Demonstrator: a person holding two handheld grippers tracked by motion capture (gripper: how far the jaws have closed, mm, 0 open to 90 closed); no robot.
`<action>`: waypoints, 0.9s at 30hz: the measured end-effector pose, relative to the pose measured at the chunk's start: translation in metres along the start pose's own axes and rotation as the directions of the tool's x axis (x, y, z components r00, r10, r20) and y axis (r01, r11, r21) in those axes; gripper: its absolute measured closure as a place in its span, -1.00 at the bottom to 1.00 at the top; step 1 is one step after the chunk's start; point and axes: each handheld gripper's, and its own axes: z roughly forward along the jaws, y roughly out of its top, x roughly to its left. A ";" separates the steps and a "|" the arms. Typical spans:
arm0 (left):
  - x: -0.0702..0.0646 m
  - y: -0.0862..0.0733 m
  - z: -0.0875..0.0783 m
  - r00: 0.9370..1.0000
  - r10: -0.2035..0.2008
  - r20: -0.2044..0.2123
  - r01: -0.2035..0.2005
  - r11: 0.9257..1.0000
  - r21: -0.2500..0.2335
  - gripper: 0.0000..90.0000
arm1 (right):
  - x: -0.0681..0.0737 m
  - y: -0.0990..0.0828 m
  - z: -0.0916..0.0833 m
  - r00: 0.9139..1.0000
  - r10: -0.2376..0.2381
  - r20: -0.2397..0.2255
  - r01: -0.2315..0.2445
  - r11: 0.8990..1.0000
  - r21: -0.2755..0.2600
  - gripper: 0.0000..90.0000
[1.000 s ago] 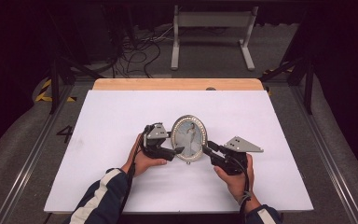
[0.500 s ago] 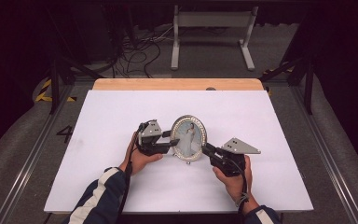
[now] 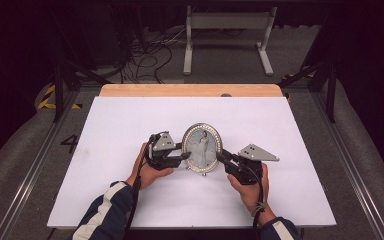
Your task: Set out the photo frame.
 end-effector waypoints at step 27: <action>-0.008 -0.005 -0.005 1.000 -0.007 -0.005 0.007 0.999 0.031 0.41 | -0.010 0.003 0.007 0.999 -0.020 -0.025 0.020 1.000 0.019 0.71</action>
